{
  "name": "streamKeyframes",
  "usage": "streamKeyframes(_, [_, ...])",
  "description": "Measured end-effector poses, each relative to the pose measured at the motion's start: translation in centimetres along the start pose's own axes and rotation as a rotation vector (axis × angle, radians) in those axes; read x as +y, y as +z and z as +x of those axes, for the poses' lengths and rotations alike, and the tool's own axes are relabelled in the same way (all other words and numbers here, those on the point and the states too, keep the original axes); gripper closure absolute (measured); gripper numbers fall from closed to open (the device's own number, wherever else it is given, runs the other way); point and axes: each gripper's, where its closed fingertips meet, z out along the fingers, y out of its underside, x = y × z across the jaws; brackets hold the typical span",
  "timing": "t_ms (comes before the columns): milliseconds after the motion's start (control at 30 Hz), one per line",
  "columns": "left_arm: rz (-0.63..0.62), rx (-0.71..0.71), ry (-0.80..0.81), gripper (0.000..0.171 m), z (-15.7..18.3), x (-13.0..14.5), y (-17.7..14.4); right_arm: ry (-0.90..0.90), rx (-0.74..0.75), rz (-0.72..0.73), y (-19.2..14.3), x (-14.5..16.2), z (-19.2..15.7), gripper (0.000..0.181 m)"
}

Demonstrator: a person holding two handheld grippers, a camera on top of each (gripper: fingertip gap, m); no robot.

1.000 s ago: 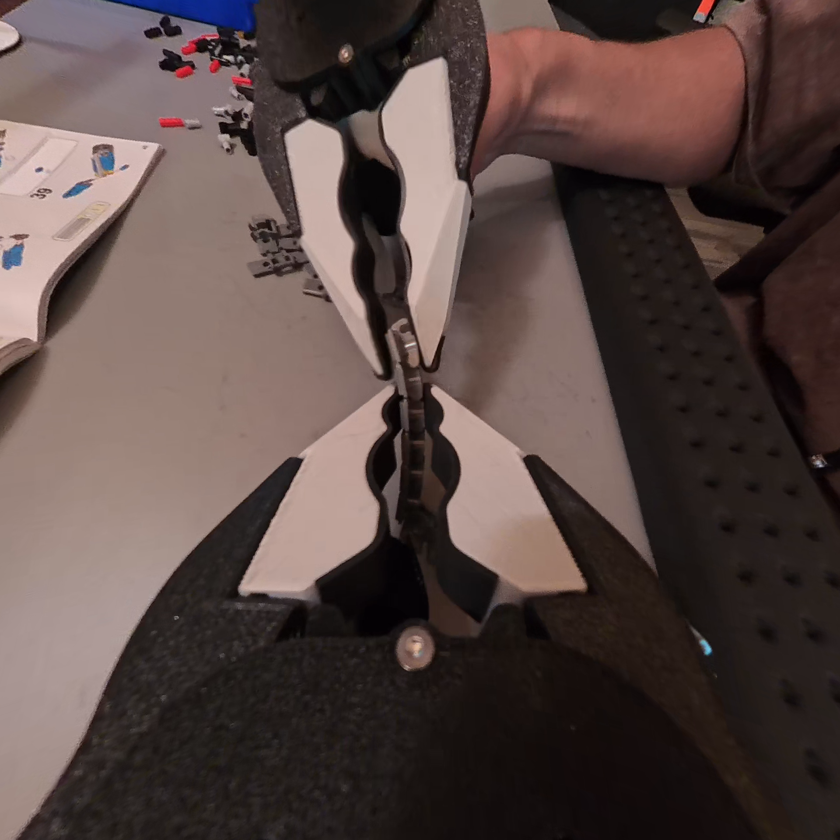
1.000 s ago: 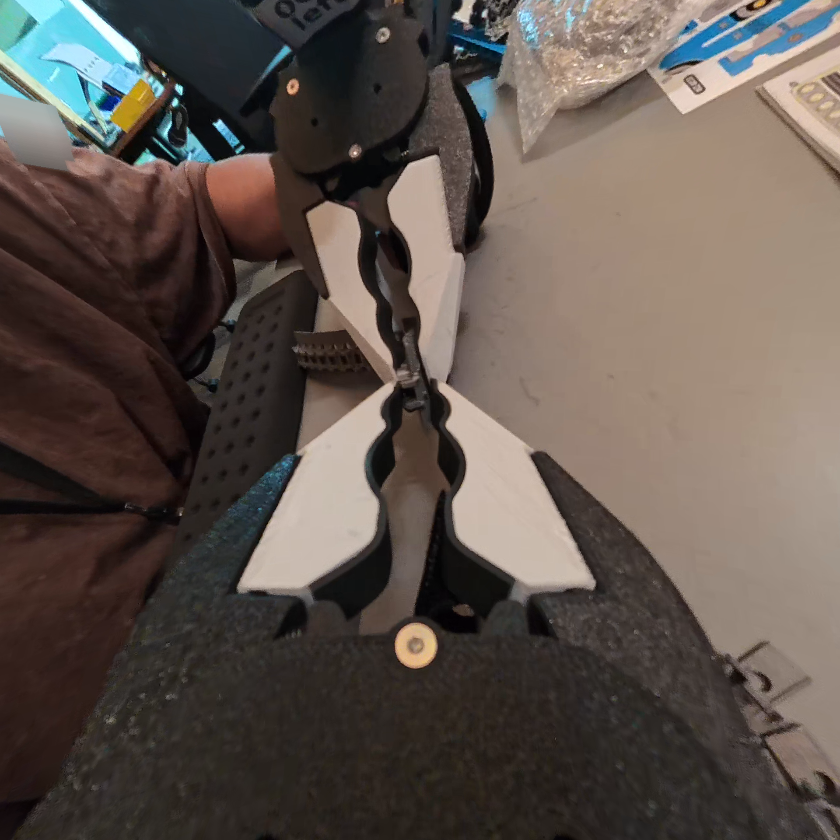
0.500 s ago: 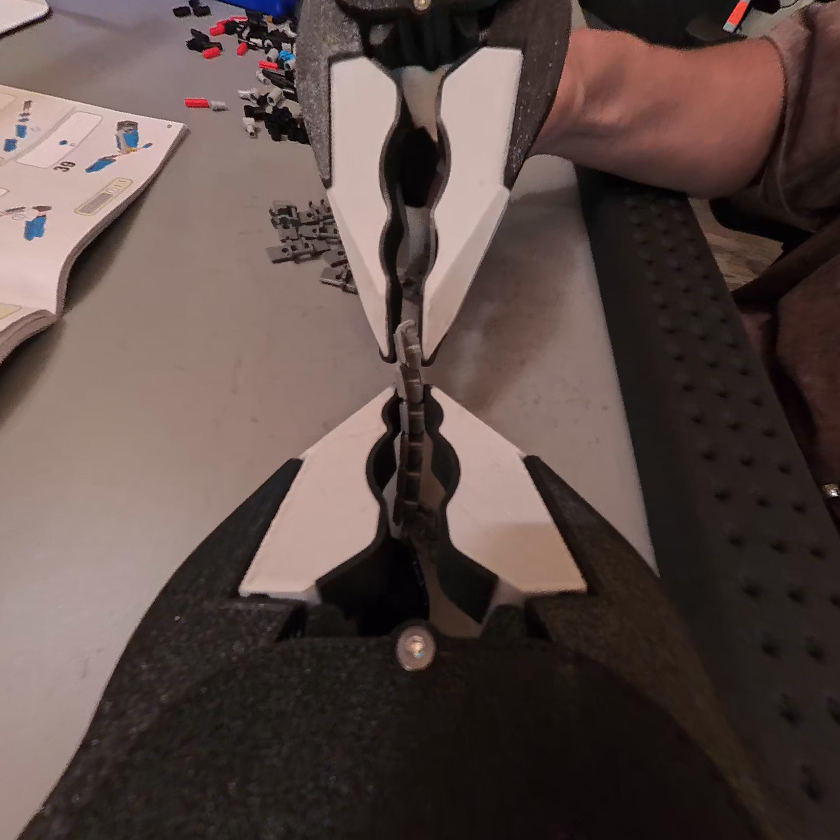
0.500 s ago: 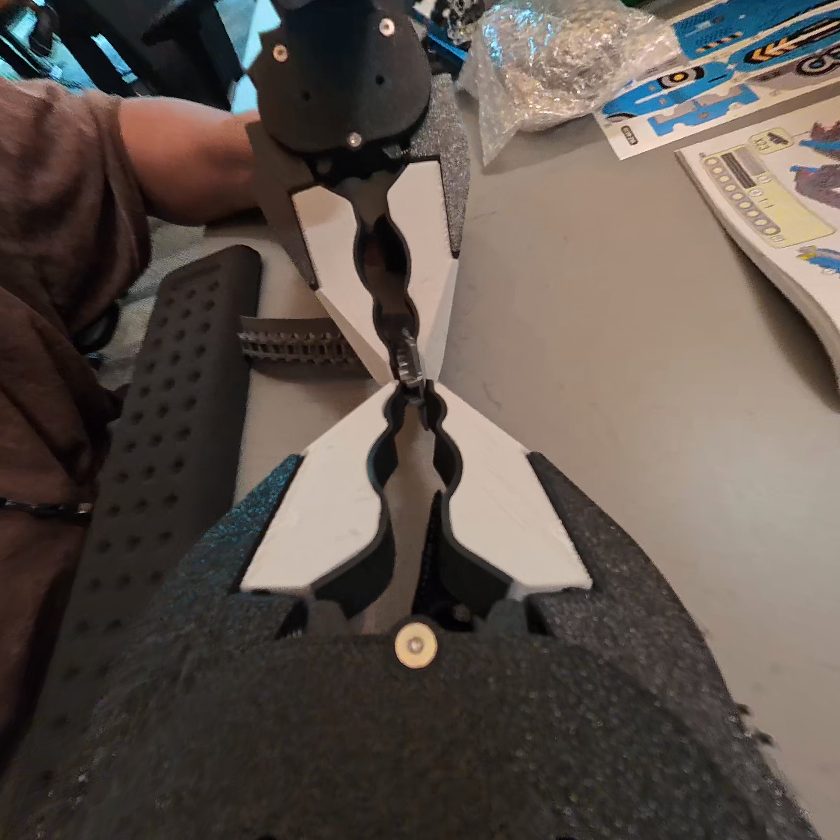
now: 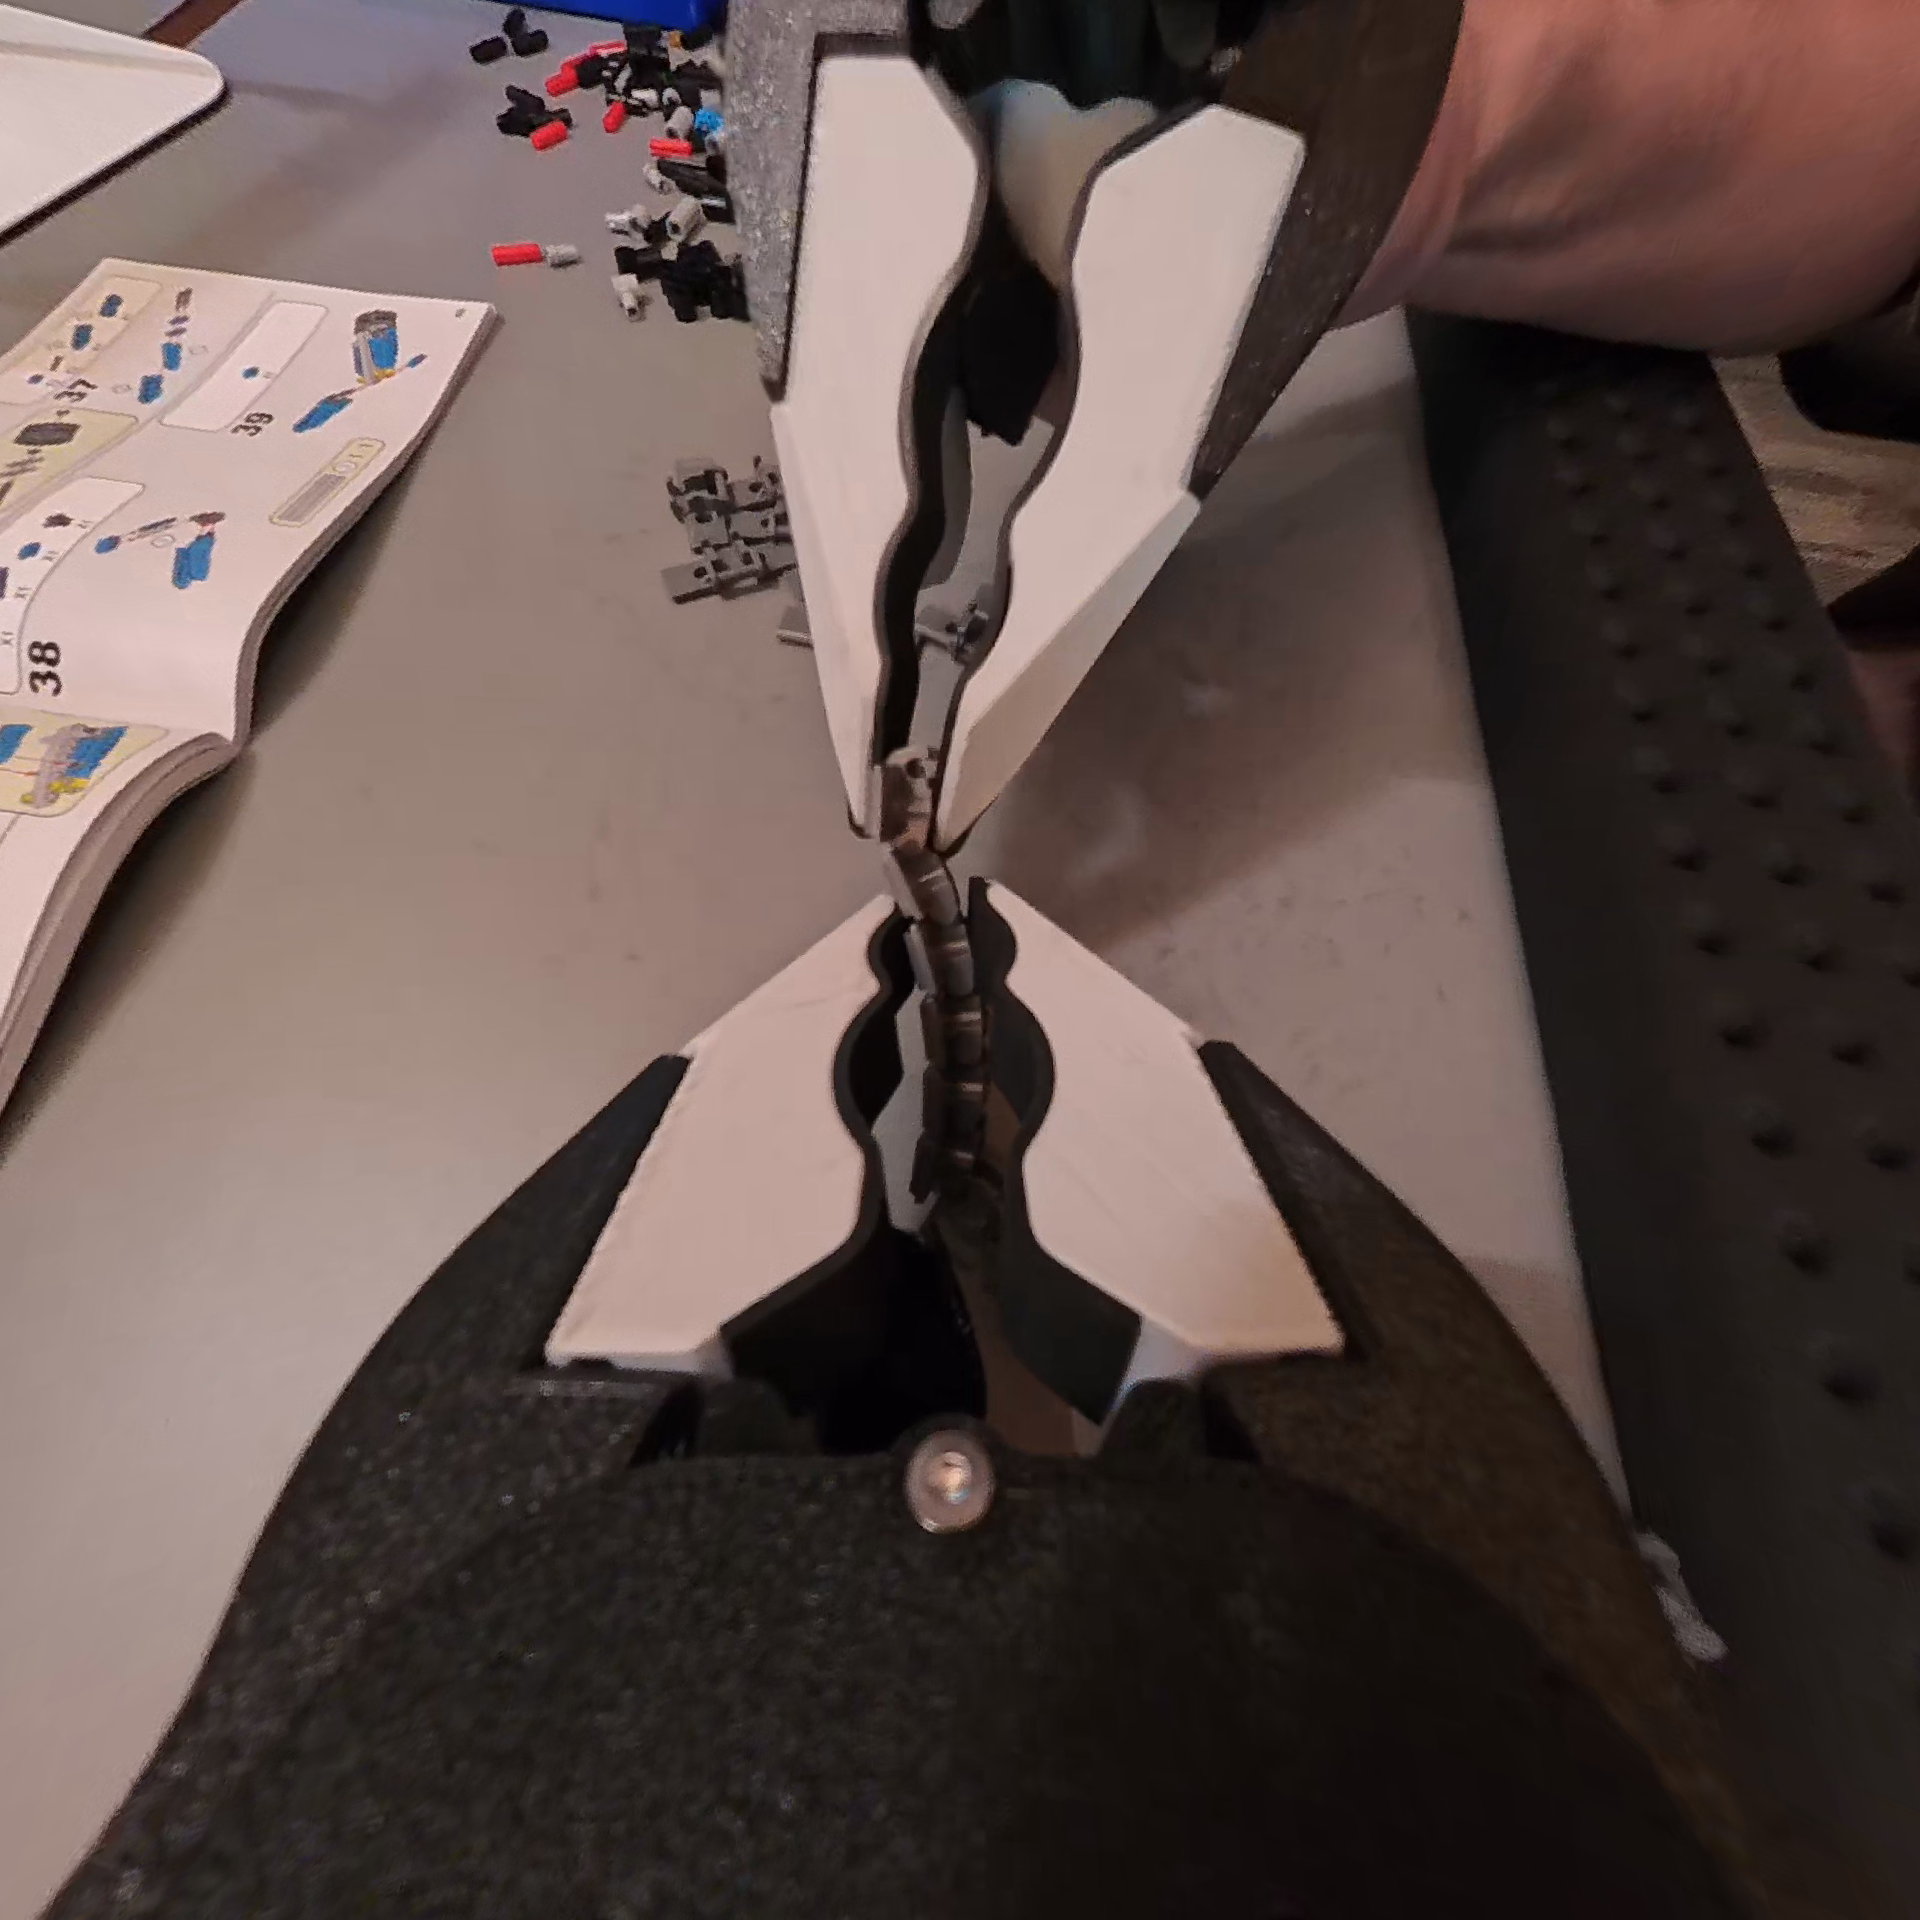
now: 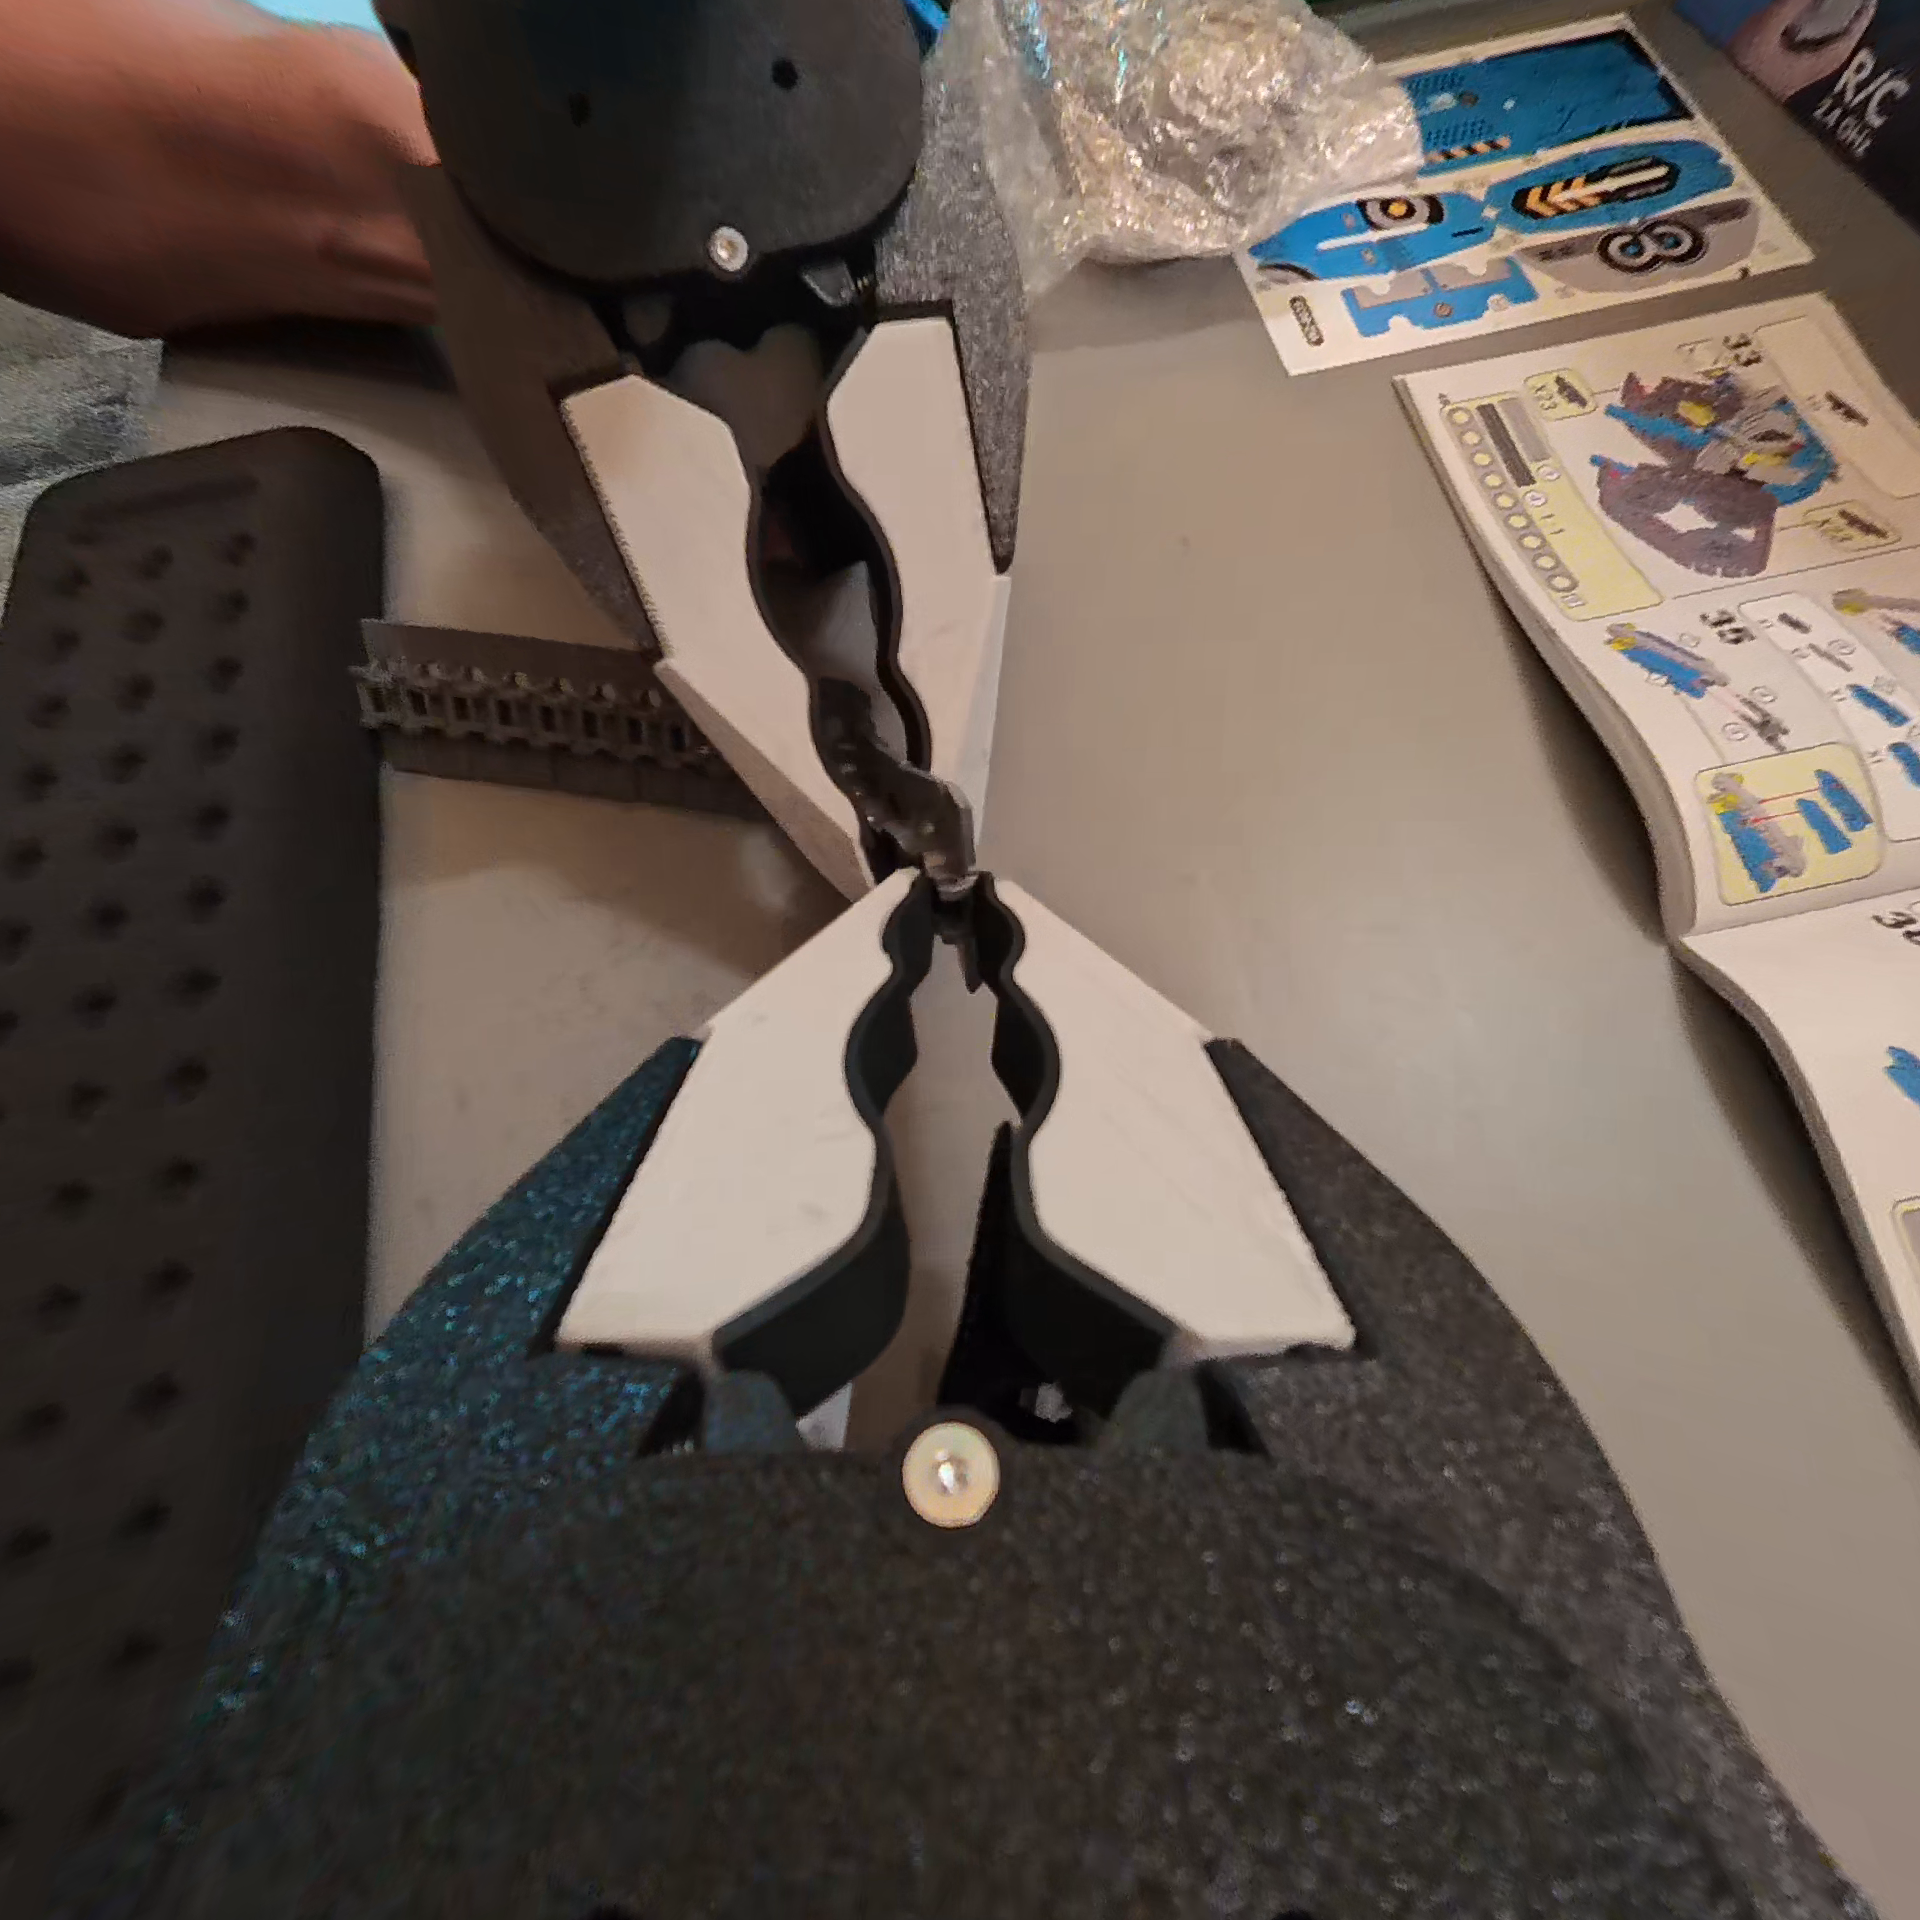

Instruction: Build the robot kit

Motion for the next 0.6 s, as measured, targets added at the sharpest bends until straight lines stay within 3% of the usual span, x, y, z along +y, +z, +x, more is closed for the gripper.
streamKeyframes(133, [0.001,-0.001,-0.001,0.164,-0.2,0.0,0.0,0.073,-0.024,0.015,0.1,0.0,0.2,0.175])
streamKeyframes(400, [0.061,0.152,-0.136,0.165,0.6,-0.7,-0.6,0.178,-0.195,0.089,-0.9,-0.2,-0.3,0.166])
streamKeyframes(600, [0.075,0.166,-0.157,0.165,0.6,-0.8,-0.8,0.139,-0.185,0.109,-1.0,-0.2,-0.2,0.176])
